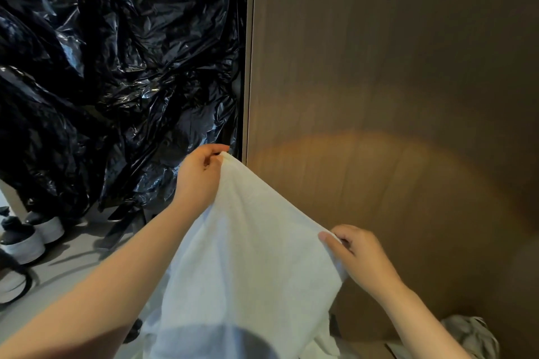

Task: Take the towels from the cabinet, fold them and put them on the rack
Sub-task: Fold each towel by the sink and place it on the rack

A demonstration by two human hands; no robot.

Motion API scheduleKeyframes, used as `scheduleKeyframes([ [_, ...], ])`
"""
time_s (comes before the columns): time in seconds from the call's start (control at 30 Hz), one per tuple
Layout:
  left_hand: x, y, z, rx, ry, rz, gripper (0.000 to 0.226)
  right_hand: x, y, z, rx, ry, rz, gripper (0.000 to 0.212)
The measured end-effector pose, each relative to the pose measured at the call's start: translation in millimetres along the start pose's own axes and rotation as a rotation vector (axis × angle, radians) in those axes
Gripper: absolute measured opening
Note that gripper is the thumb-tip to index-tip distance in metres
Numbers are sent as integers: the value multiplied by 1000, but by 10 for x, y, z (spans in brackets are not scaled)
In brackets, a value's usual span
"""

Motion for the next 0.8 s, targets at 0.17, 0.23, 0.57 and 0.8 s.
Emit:
scheduleKeyframes([
  [0.17, 16, -50, 69, 16, 7, -10, 31, 223, 86, -40, 48, 69, -77, 43],
  [0.23, -3, -62, 56, 21, 17, -21, 29, 358, 33, -20, 95, 140, -116, 43],
  [0.57, 126, -124, 127, -20, 92, 14, 24, 986, -464, 441, 323, 83, -265, 42],
  [0.8, 173, -79, 126, -58, 135, 42, 23, 1052, -416, 471, 329, 158, -495, 38],
])
Point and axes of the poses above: each hand's wrist, its own z-axis towards the middle knuckle, its own x-axis out of the back of the hand, y = z × x, the point moved 5 cm from there along z, towards the middle knuckle, and after that the axes turned 6 degrees about x, right-handed, at the moved point
